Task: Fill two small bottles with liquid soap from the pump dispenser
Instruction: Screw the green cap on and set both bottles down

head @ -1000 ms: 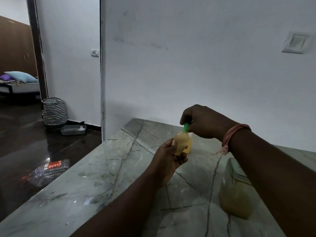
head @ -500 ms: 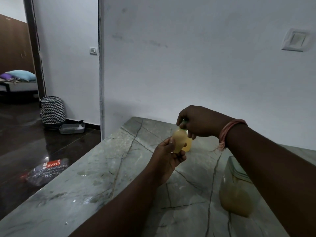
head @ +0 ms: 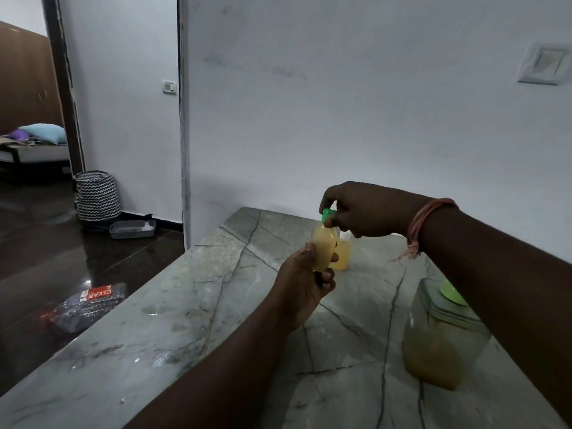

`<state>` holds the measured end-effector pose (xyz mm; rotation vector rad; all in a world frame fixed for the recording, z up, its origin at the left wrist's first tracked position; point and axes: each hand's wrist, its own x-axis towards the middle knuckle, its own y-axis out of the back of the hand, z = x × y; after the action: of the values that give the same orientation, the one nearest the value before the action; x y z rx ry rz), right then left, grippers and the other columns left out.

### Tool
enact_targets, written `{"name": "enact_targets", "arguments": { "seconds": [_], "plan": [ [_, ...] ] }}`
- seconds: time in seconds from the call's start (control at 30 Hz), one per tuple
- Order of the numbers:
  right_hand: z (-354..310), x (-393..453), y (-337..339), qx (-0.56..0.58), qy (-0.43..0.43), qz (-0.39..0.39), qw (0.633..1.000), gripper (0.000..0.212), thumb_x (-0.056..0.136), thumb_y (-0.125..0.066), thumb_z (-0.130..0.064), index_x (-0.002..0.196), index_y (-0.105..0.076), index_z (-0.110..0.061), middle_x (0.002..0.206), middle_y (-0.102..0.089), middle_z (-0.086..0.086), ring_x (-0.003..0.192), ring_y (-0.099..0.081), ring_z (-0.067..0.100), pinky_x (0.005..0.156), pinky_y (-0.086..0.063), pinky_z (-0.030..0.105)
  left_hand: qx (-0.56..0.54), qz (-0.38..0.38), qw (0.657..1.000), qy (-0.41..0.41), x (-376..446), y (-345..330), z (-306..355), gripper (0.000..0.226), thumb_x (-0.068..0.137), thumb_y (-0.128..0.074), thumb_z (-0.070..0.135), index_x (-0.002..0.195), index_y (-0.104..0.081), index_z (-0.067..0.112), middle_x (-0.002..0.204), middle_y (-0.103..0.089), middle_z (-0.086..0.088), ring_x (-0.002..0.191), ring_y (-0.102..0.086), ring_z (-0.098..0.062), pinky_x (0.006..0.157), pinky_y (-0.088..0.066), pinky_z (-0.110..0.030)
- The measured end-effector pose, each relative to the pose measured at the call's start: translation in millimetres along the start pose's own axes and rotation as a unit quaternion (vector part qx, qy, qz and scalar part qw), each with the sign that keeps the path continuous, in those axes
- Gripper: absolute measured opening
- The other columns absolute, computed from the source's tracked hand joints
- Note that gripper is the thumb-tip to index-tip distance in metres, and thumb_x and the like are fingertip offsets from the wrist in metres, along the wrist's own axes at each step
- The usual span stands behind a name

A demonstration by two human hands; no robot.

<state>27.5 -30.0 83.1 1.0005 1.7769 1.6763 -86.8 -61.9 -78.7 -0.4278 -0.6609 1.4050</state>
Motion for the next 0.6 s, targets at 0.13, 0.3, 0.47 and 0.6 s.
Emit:
{"name": "enact_targets", "arguments": {
  "seconds": [0.13, 0.3, 0.47, 0.6],
  "plan": [
    [-6.3, 0.7, 1.9, -0.09, -0.019, -0.024, 0.995, 0.023, 0.101, -0.054, -0.033, 0.109, -0.065, -0.015, 0.108, -0.065, 0.001, 0.093, -0.061, 0.019, 0.081, -0.05, 0.035, 0.007, -0.045, 0.999, 0.005, -1.9, 2.0, -1.6, 0.052, 0.104, -0.043, 0.032, 0.141, -0.04, -0.004, 0.098, -0.058, -0.01, 0.062, -0.049, -0.011, 0.06, -0.046, -0.023],
    [-9.9, -4.8, 3.8, -0.175, -0.027, -0.028, 0.984, 0.029, 0.107, -0.035, -0.036, 0.124, -0.059, -0.03, 0.083, -0.056, 0.004, 0.081, -0.061, 0.026, 0.075, -0.053, 0.039, 0.029, -0.078, 0.996, -0.013, 0.5, 2.8, -3.2, 0.04, 0.099, -0.048, 0.032, 0.126, -0.05, 0.003, 0.098, -0.06, -0.012, 0.064, -0.051, -0.012, 0.061, -0.046, -0.024],
    [-2.4, -4.7, -8.7, -0.169, -0.107, 0.002, 0.98, 0.052, 0.092, -0.026, -0.056, 0.077, -0.055, -0.016, 0.071, -0.052, 0.001, 0.059, -0.047, 0.016, 0.061, -0.039, 0.034, 0.079, -0.038, 0.996, -0.034, 2.8, 3.3, -3.7, 0.03, 0.105, -0.045, 0.027, 0.125, -0.056, 0.008, 0.1, -0.063, -0.016, 0.065, -0.053, -0.016, 0.065, -0.047, -0.029],
    [-10.6, -6.0, -13.1, -0.023, -0.195, -0.027, 0.98, 0.032, 0.098, -0.04, -0.023, 0.068, -0.043, -0.012, 0.064, -0.047, 0.002, 0.052, -0.037, 0.016, 0.051, -0.028, 0.025, 0.26, 0.032, 0.948, -0.182, 5.2, 5.3, -8.5, 0.024, 0.104, -0.048, 0.025, 0.117, -0.066, 0.017, 0.094, -0.066, -0.018, 0.066, -0.056, -0.017, 0.062, -0.047, -0.035]
  ]
}}
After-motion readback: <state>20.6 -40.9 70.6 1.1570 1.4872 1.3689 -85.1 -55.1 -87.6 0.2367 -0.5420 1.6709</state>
